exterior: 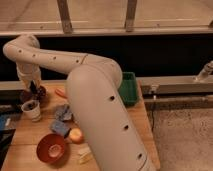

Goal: Place brush in paper cup

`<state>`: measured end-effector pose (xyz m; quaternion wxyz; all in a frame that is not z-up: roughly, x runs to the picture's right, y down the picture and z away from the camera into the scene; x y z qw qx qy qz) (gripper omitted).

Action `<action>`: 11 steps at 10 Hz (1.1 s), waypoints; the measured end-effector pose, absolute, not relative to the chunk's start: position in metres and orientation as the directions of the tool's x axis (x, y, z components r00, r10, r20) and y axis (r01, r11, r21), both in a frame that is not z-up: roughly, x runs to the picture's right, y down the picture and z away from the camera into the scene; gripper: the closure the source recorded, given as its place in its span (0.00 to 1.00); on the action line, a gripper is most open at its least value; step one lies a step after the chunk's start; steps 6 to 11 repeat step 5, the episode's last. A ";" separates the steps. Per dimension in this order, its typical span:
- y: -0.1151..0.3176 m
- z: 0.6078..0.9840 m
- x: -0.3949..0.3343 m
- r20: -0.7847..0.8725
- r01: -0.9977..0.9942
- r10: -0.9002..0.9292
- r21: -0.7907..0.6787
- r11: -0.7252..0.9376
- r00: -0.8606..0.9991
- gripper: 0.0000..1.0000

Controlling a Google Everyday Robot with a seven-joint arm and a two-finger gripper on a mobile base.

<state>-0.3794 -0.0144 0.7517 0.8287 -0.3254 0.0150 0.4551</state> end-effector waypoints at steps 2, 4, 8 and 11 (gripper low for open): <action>-0.017 0.748 -0.378 -0.308 -0.762 0.752 -0.530 0.373 0.583 0.20; -0.020 0.744 -0.377 -0.293 -0.759 0.761 -0.535 0.371 0.578 0.20; -0.021 0.743 -0.377 -0.293 -0.759 0.762 -0.535 0.370 0.578 0.20; -0.021 0.743 -0.377 -0.293 -0.759 0.762 -0.535 0.370 0.578 0.20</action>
